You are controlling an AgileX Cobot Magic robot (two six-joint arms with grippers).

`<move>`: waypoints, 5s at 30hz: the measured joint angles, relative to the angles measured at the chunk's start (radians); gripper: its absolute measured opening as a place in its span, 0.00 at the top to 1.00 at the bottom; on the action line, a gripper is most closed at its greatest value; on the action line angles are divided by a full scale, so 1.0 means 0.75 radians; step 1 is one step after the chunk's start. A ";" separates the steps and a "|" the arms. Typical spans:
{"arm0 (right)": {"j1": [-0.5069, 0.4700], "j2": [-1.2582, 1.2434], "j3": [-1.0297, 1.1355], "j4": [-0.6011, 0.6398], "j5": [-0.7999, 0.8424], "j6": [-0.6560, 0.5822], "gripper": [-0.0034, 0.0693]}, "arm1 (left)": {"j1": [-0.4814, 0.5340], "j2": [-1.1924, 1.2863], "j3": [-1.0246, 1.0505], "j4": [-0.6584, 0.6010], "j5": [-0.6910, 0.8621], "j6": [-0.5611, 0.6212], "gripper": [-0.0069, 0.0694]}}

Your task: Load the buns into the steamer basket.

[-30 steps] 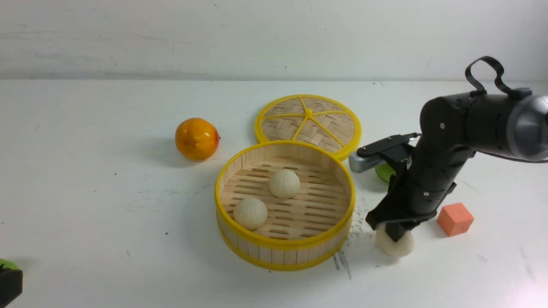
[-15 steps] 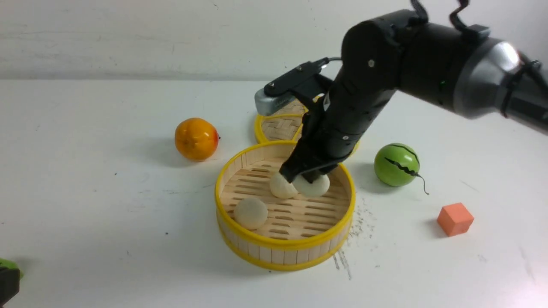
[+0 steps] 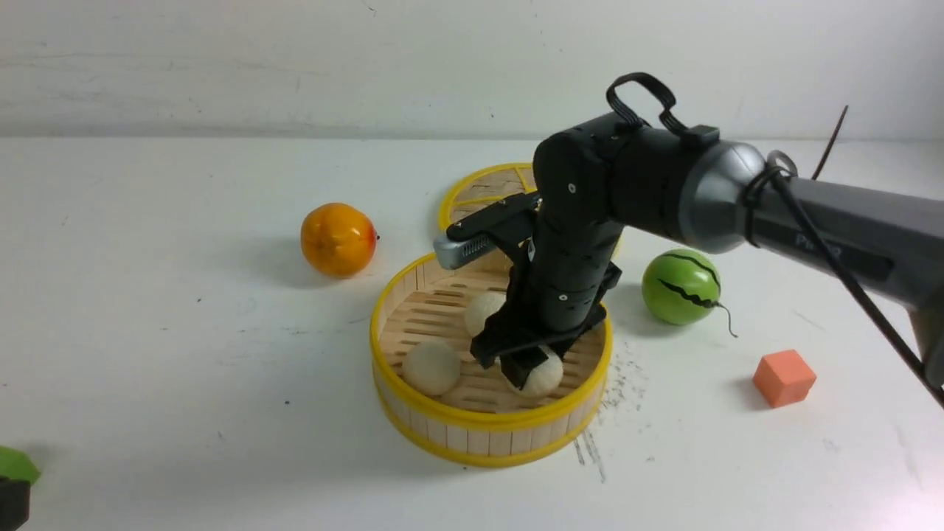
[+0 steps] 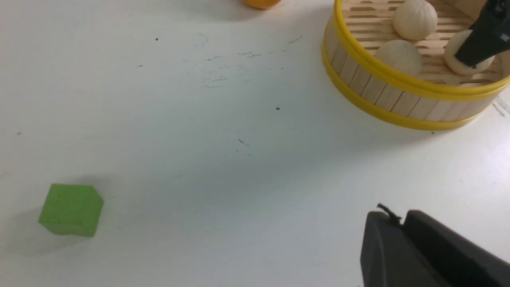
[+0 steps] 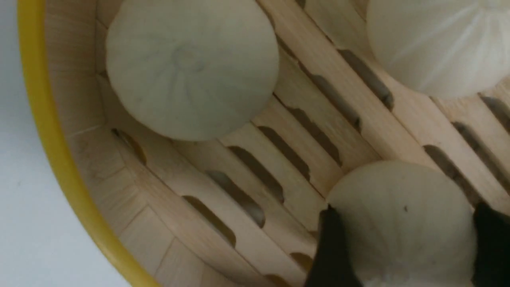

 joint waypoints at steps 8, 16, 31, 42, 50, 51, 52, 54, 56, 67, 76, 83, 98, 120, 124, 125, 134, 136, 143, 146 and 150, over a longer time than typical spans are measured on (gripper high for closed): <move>0.000 -0.246 -0.151 -0.005 0.196 -0.043 0.32 | 0.000 0.000 0.000 0.000 0.001 0.000 0.83; 0.000 -0.604 -0.157 -0.005 0.228 -0.055 0.80 | 0.000 0.000 0.000 0.000 0.005 0.000 0.83; 0.000 -1.569 0.658 0.008 -0.009 0.037 0.98 | 0.000 0.000 0.000 0.000 0.005 0.000 0.81; 0.000 -1.787 1.111 0.034 -0.296 0.075 0.97 | 0.000 0.000 0.000 0.000 0.006 0.000 0.79; 0.000 -1.788 1.164 0.062 -0.292 0.075 0.96 | 0.000 0.000 0.000 0.000 0.006 0.000 0.79; 0.000 -1.788 1.164 0.072 -0.291 0.075 0.96 | 0.000 0.000 0.000 0.000 0.006 0.000 0.79; 0.000 -1.788 1.164 0.083 -0.289 0.075 0.96 | 0.000 0.000 0.000 0.000 0.006 0.000 0.79; 0.000 -1.788 1.167 0.082 -0.298 0.075 0.98 | 0.000 0.000 0.000 0.000 0.006 0.000 0.79; 0.000 -1.788 1.178 0.075 -0.325 0.075 0.98 | 0.000 0.000 0.000 0.000 0.006 0.000 0.79; -0.258 -2.247 1.932 -0.014 -1.219 0.075 0.98 | 0.000 0.000 0.002 0.000 0.006 0.000 0.77; -0.760 -2.724 2.313 0.002 -1.256 0.218 0.98 | 0.000 0.000 0.002 0.000 0.006 0.000 0.76; -0.841 -2.820 2.418 -0.081 -1.131 0.290 0.98 | 0.000 0.000 0.002 0.001 0.013 0.000 0.75; -0.795 -2.820 2.406 -0.097 -0.919 0.284 0.98 | 0.001 0.000 0.002 0.001 0.014 0.000 0.73; -0.795 -2.820 2.406 -0.096 -0.918 0.284 0.97 | 0.001 0.000 0.012 0.001 0.011 0.000 0.72; -0.795 -2.820 2.406 -0.096 -0.917 0.284 0.97 | 0.027 -0.042 0.078 -0.025 -0.059 -0.058 0.72; -0.795 -2.820 2.406 -0.096 -0.917 0.284 0.97 | 0.035 -0.046 0.084 -0.034 -0.079 -0.073 0.72; -0.795 -2.820 2.406 -0.096 -0.916 0.284 0.96 | 0.417 -0.395 0.523 -0.199 -0.845 -0.081 0.93; -0.795 -2.820 2.406 -0.096 -0.916 0.284 0.95 | 0.513 -0.457 0.622 -0.211 -0.948 -0.048 0.93; -0.795 -2.820 2.406 -0.096 -0.916 0.284 0.95 | 0.639 -0.555 0.776 -0.213 -0.884 0.028 0.93; -0.795 -2.820 2.406 -0.096 -0.916 0.284 0.95 | 0.640 -0.556 0.782 -0.213 -0.762 0.062 0.93; -0.795 -2.820 2.406 -0.096 -0.916 0.284 0.94 | 0.640 -0.556 0.782 -0.213 -0.612 0.111 0.93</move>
